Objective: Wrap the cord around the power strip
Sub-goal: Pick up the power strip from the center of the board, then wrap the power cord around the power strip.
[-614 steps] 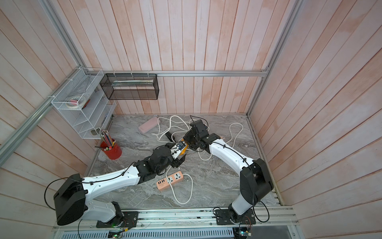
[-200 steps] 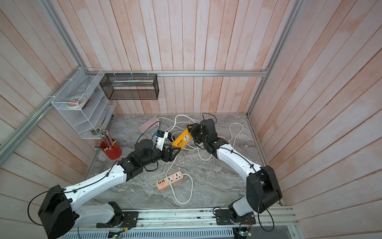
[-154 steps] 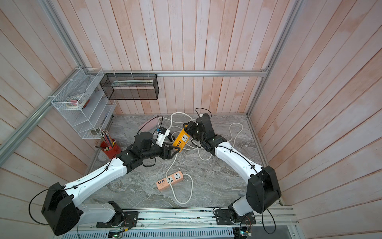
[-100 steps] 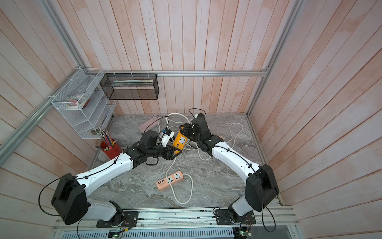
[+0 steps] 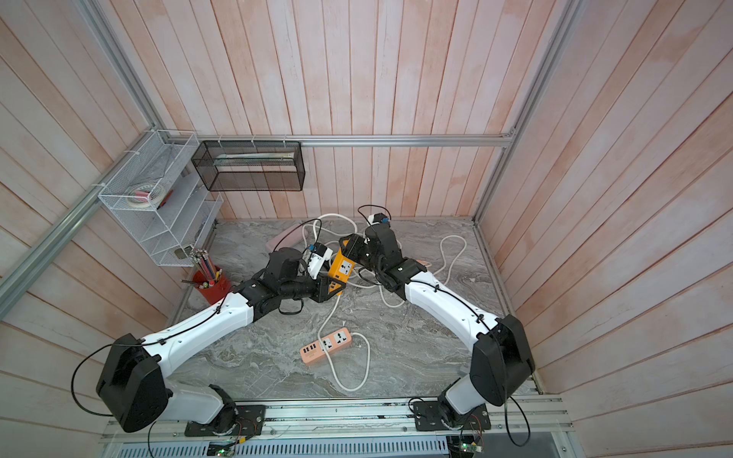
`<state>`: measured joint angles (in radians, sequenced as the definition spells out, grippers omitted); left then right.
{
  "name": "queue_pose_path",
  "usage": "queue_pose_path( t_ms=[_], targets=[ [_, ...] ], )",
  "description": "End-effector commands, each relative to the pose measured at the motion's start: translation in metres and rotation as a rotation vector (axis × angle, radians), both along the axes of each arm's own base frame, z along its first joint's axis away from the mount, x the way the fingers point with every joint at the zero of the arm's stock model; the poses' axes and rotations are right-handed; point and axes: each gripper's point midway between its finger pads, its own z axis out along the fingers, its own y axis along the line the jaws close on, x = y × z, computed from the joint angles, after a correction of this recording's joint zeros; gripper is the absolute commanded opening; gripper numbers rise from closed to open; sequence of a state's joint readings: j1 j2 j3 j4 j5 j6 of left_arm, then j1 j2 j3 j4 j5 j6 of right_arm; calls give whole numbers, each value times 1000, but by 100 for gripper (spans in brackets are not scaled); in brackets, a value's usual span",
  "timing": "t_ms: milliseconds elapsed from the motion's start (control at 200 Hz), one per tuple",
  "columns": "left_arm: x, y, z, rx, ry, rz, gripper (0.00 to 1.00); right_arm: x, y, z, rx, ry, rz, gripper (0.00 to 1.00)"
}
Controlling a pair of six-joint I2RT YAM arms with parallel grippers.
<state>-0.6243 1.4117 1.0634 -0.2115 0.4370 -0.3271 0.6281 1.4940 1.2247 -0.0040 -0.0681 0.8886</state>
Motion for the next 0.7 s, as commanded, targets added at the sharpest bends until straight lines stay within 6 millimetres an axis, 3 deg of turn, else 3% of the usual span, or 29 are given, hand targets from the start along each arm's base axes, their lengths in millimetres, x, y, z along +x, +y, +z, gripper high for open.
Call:
queue_pose_path(
  t_ms=[0,65,165,310,445,695],
  targets=[
    [18,18,55,-28,-117,64,11,4,-39,59,88,-181,-22,61],
    [24,24,75,-19,-146,74,11,6,-68,69,114,-230,-67,65],
    [30,25,106,-12,-187,66,11,9,-106,61,105,-268,-140,66],
    [34,15,156,-53,-231,25,11,19,-122,29,-27,-323,-193,66],
    [35,3,187,-89,-236,-19,11,31,-98,24,-83,-448,-148,69],
    [30,-15,224,-125,-271,-33,10,18,-23,42,-51,-767,-86,77]
  ],
)
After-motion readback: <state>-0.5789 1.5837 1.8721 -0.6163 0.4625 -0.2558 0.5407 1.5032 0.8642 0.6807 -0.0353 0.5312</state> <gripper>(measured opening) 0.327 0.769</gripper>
